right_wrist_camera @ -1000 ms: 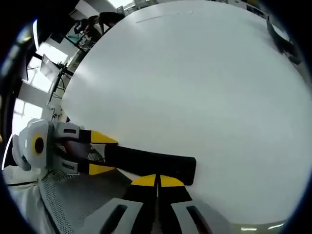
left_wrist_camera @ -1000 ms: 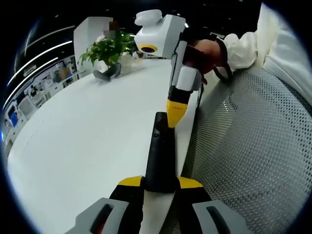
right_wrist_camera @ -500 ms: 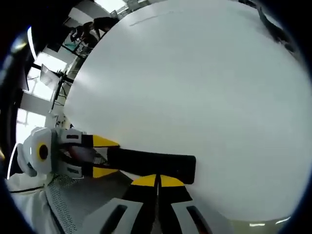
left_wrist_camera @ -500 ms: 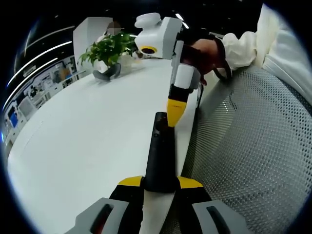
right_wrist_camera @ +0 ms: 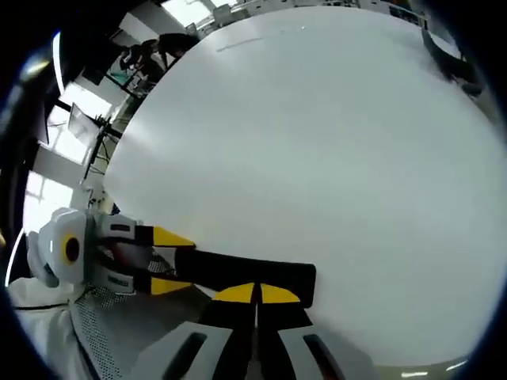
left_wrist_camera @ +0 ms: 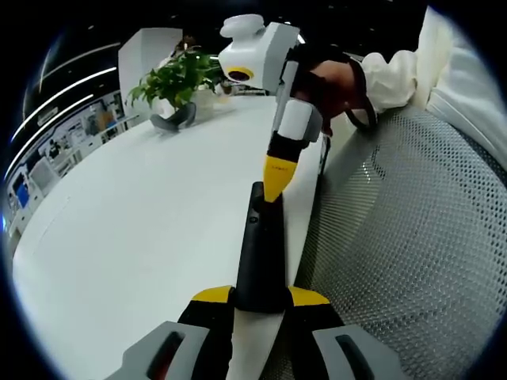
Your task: Press the specified remote control buttons in sequence, fully releasing each button before pressing the next.
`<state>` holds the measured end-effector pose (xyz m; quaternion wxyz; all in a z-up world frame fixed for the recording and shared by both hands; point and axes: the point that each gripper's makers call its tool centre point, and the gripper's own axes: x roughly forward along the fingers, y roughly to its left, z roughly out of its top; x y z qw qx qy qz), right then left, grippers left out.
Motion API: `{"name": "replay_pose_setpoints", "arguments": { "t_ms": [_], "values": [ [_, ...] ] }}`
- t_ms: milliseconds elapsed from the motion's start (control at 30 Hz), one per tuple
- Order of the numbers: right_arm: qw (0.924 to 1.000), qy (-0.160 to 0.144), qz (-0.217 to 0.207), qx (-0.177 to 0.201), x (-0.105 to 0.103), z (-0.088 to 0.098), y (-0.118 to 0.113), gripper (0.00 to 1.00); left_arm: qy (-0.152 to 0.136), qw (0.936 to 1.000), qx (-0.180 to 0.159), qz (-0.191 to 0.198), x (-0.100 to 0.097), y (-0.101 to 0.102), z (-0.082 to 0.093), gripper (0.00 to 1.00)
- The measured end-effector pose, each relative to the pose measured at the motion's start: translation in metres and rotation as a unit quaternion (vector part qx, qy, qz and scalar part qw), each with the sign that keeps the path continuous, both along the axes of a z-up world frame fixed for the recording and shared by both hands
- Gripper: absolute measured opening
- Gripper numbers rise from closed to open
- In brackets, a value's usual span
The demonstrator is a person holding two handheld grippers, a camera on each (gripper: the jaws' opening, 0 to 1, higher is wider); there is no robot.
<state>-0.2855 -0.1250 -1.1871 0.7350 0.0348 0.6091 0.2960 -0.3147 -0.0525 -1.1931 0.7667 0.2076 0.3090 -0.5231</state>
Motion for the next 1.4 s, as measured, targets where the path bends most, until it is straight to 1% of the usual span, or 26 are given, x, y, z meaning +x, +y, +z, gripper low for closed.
{"name": "replay_pose_setpoints", "arguments": {
  "t_ms": [67,133,200,333,633,767,1000,1267,1400],
  "values": [
    [0.9998,-0.017,0.009,-0.003,0.0027,0.0009,0.0017,0.00,0.000,1.0000,0.000,0.001,-0.0001,0.0000,-0.0001,0.25],
    [0.9997,-0.022,0.014,0.001,0.0036,0.0014,0.0042,0.00,0.000,1.0000,0.000,0.001,-0.0003,0.0002,-0.0001,0.25],
    [0.9993,-0.024,0.027,0.007,0.0003,0.0034,0.0089,0.00,0.000,1.0000,0.000,0.000,-0.0004,0.0002,-0.0001,0.25],
    [0.9982,-0.037,0.044,-0.018,0.0001,-0.0014,0.0057,0.00,0.000,1.0000,0.000,0.001,-0.0003,0.0001,-0.0003,0.25],
    [0.9996,-0.021,0.019,-0.003,0.0005,0.0003,0.0036,0.00,0.001,1.0000,0.000,0.002,-0.0002,-0.0003,-0.0007,0.25],
    [0.9997,-0.020,0.012,0.002,0.0014,0.0008,0.0031,0.00,0.001,1.0000,-0.001,0.002,0.0003,-0.0002,-0.0012,0.25],
    [0.9997,-0.009,-0.012,0.019,0.0035,0.0006,0.0026,0.00,0.001,1.0000,-0.002,0.004,0.0014,0.0001,-0.0009,0.24],
    [0.9996,-0.006,-0.014,0.023,0.0042,0.0005,0.0035,0.00,0.000,1.0000,-0.002,0.003,0.0024,-0.0003,-0.0011,0.24],
    [0.9992,0.005,-0.020,0.033,0.0069,-0.0008,0.0027,0.00,0.001,1.0000,0.000,0.004,0.0028,-0.0003,-0.0009,0.24]
  ]
}}
